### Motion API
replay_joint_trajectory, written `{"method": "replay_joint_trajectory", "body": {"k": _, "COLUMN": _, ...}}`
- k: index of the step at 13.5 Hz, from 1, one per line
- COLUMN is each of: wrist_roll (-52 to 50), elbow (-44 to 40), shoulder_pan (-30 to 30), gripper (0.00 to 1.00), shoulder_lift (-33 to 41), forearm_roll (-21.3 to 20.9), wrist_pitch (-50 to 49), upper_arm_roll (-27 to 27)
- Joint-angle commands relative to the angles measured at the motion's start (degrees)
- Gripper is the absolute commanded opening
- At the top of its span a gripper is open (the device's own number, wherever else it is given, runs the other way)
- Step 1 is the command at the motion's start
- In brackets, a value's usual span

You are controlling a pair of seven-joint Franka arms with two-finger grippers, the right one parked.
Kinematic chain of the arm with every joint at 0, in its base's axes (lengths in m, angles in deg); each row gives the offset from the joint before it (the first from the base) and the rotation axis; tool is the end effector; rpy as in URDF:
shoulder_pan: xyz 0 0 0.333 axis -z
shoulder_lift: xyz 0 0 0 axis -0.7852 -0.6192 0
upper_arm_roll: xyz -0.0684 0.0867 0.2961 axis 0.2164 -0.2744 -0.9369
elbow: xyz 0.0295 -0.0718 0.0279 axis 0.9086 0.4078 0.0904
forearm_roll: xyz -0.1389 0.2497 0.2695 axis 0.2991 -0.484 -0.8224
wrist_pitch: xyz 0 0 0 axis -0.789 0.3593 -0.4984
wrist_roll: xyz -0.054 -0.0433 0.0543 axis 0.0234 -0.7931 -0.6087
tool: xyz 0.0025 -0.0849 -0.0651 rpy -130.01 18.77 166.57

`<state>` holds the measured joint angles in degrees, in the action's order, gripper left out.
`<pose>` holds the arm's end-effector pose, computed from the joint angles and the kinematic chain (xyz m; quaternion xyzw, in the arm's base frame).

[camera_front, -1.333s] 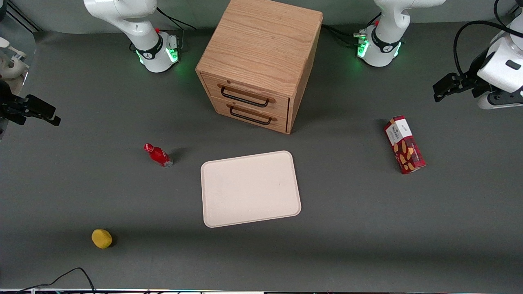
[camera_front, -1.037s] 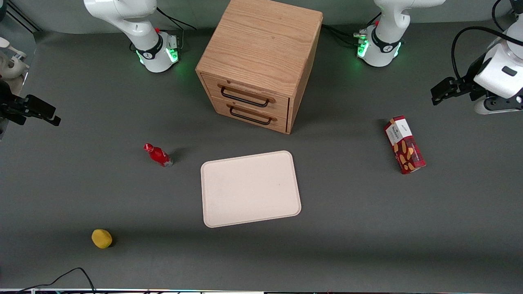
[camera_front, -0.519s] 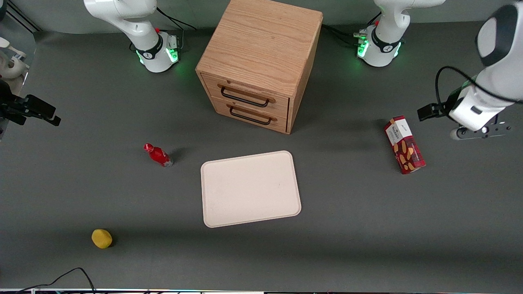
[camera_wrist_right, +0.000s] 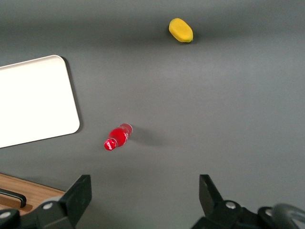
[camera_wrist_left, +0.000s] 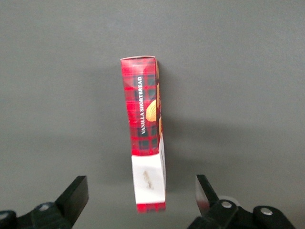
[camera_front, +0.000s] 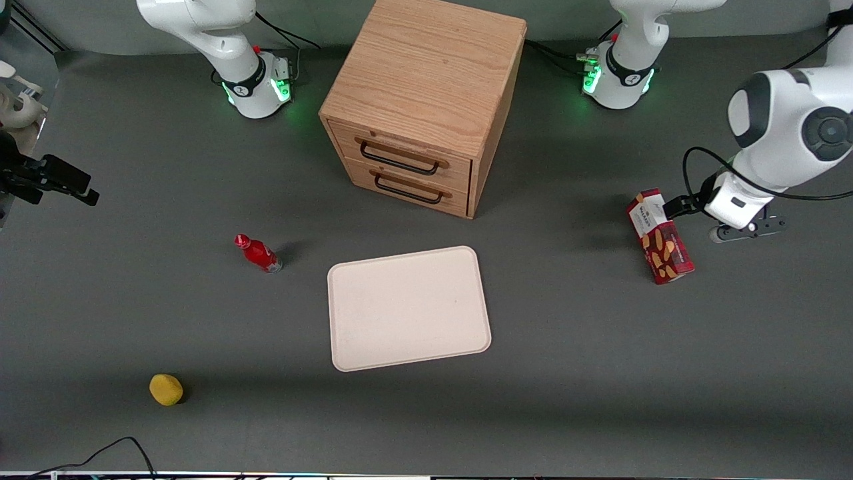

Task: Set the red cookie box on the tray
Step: 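Lower the open left gripper over the red shortbread box's end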

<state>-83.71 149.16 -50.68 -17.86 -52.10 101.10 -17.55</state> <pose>0.4886 0.0129 0.3436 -0.9955 -0.0882 0.0348 0.0017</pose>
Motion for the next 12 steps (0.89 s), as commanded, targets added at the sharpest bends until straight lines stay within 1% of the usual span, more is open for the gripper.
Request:
{"method": "replay_joint_trajectory", "body": {"k": 1, "wrist_roll": 0.88, "elbow": 1.85, "shoulder_pan": -0.1, "gripper": 1.0, "shoulder_lift": -2.49, "forearm_roll": 4.2, "wrist_pitch": 5.7, "upper_arm_roll": -0.87}}
{"method": "replay_joint_trajectory", "body": {"k": 10, "wrist_roll": 2.37, "elbow": 3.17, "shoulder_pan": -0.19, "gripper": 1.0, "shoulder_lift": -10.24, "forearm_roll": 4.57, "wrist_pitch": 19.51, "upper_arm_roll": -1.22}}
{"method": "replay_joint_trajectory", "body": {"k": 12, "wrist_roll": 2.46, "elbow": 3.34, "shoulder_pan": -0.19, "gripper": 0.96, "shoulder_lift": -11.03, "forearm_roll": 4.57, "wrist_pitch": 20.57, "upper_arm_roll": -1.22}}
